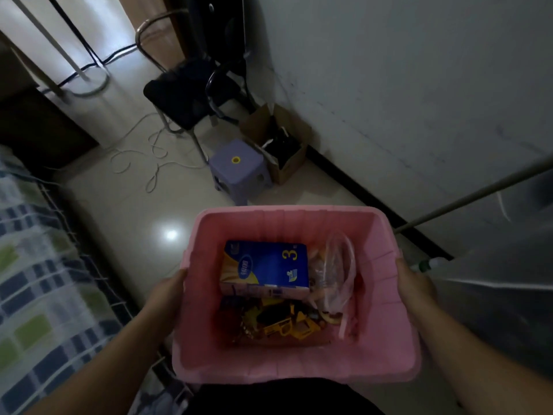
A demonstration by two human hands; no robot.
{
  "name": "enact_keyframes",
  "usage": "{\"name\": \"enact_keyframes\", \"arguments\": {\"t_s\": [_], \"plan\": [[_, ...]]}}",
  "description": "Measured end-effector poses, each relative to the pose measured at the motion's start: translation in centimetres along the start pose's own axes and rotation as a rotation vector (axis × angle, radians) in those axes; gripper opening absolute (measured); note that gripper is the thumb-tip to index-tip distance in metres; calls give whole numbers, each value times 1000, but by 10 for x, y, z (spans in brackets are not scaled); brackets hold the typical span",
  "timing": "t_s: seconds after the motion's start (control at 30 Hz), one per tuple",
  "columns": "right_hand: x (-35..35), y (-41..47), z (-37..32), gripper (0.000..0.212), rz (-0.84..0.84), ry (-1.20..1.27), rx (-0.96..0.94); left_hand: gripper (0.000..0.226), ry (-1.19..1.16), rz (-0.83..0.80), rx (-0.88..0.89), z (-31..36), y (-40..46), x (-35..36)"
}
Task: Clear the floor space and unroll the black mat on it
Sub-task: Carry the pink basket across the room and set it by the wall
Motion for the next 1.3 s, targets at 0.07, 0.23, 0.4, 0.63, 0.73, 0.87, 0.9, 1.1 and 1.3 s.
{"name": "enact_keyframes", "arguments": {"t_s": [0.07,0.23,0.4,0.63,0.73,0.87,0.9,1.1,1.3], "plan": [[8,10,-21,77,15,20,29,37,14,-35,-6,26,21,12],[25,26,-75,84,42,74,150,38,102,-85,50,108,80,38],[32,45,-127,96,91,171,196,39,193,-154,52,190,119,67],[39,88,-162,98,112,179,218,46,352,-149,129,300,151,130],[41,112,-163,89,138,241,260,49,435,-155,191,334,157,173],[44,147,-159,68,168,352,341,47,552,-147,288,362,159,230],[43,159,-156,64,187,355,343,47,581,-141,307,367,160,243],[55,229,-147,54,250,339,357,54,756,-122,380,380,176,316],[101,274,-110,69,172,375,592,59,910,-127,456,389,211,396]]}}
Point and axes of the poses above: each hand's wrist, its own y-axis towards the middle knuckle, its own x-axis out of the palm, z = x × y, the point moved 4 cm from there along y, towards the middle knuckle, and after that the axes turned 2 degrees about z, right-handed, at the moved point
